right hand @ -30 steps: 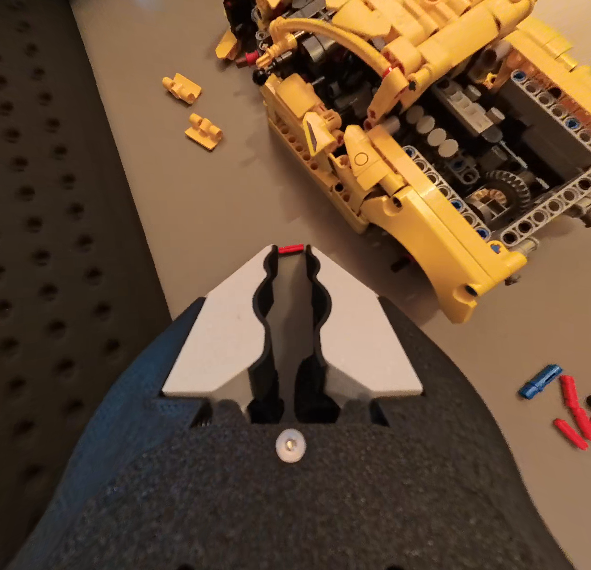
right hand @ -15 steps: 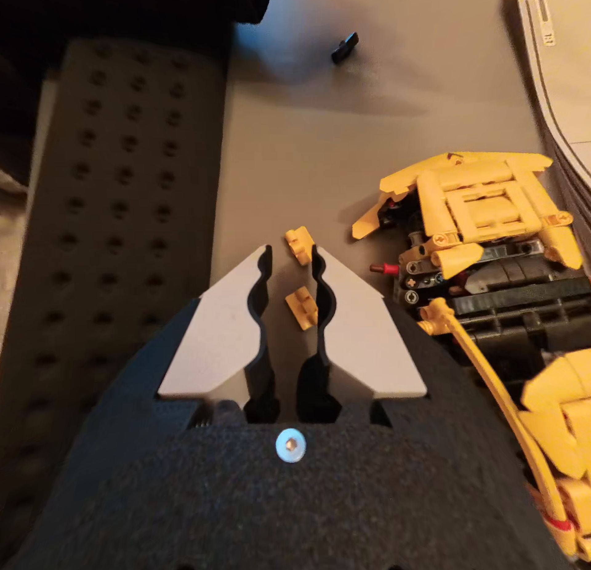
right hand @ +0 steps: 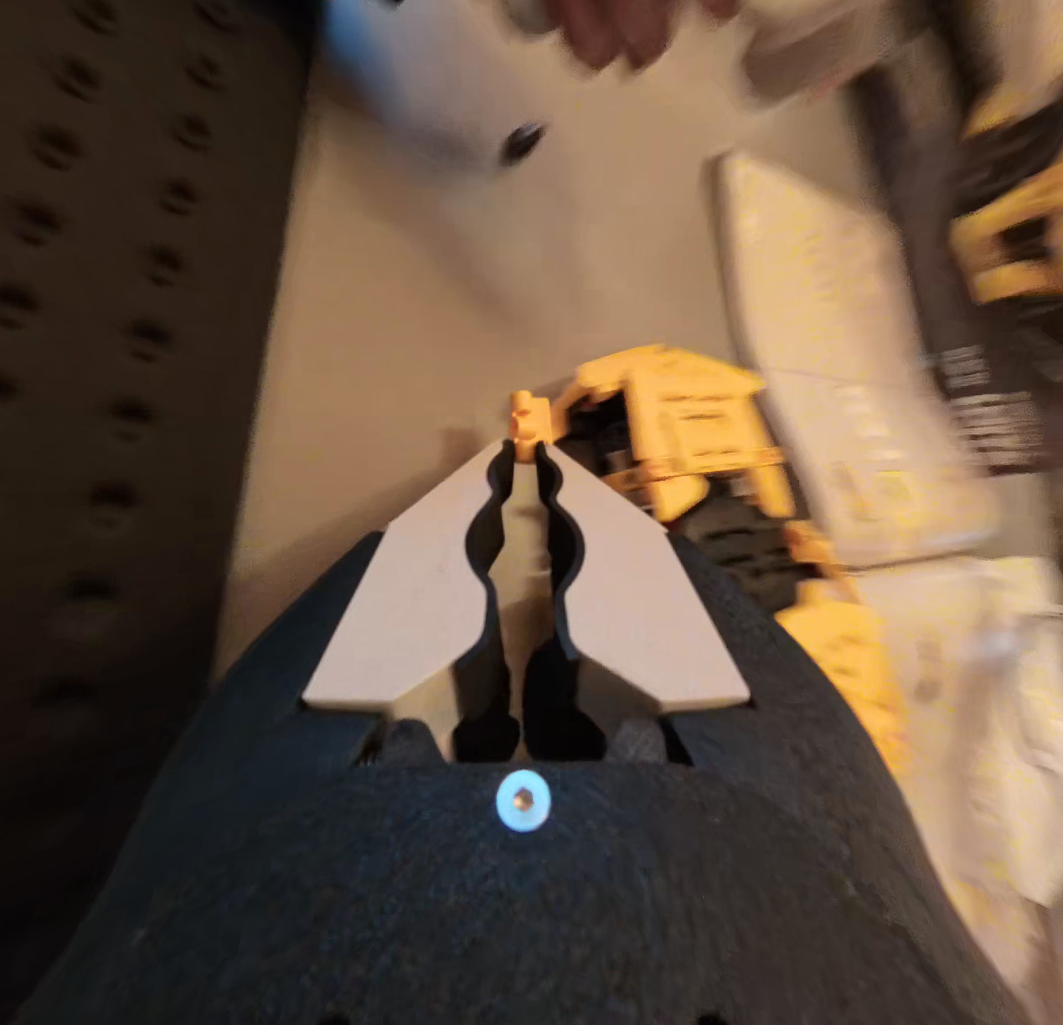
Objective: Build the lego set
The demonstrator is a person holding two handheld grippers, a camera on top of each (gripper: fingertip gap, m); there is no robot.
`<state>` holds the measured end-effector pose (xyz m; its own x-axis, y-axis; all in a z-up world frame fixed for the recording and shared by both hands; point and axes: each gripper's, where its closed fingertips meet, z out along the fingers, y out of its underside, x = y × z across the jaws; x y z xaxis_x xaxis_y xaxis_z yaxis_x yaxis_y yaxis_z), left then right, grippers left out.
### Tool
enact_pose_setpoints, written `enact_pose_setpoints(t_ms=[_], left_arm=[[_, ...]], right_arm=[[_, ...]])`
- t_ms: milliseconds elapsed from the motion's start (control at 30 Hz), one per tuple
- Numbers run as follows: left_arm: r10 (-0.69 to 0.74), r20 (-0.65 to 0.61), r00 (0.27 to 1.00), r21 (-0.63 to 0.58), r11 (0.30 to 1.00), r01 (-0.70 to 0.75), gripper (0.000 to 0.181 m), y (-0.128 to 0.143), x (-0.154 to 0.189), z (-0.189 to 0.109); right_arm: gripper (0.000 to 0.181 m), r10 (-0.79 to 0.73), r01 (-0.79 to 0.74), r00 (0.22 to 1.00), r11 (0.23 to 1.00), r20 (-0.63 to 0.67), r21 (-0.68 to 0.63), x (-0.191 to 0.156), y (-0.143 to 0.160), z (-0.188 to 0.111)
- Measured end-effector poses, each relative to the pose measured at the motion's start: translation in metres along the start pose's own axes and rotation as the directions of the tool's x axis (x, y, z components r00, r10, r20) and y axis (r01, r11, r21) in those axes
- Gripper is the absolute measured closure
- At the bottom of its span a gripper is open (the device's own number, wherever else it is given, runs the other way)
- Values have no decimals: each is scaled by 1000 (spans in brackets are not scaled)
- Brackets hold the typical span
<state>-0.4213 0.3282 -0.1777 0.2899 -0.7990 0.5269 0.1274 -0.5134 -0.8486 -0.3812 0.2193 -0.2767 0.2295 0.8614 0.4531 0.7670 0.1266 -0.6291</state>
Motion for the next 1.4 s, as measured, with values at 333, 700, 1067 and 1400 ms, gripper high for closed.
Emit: enact_pose_setpoints(t_ms=[333, 700, 1067, 1400], left_arm=[[-94, -255, 962, -157, 986, 55, 149, 40, 88, 53], [-135, -306, 942, -175, 981, 84, 180, 47, 89, 50], [-162, -365, 917, -205, 974, 90, 181, 50, 95, 44], [-127, -449, 884, 89, 979, 185, 181, 5, 108, 37]], right_arm=[[174, -257, 351, 676, 936, -691, -6, 90, -35, -70], [173, -140, 275, 808, 948, -572, 157, 74, -33, -63], [173, -175, 341, 814, 916, -554, 213, 69, -38, -69], [148, 770, -699, 605, 389, 205, 600, 88, -55, -78]])
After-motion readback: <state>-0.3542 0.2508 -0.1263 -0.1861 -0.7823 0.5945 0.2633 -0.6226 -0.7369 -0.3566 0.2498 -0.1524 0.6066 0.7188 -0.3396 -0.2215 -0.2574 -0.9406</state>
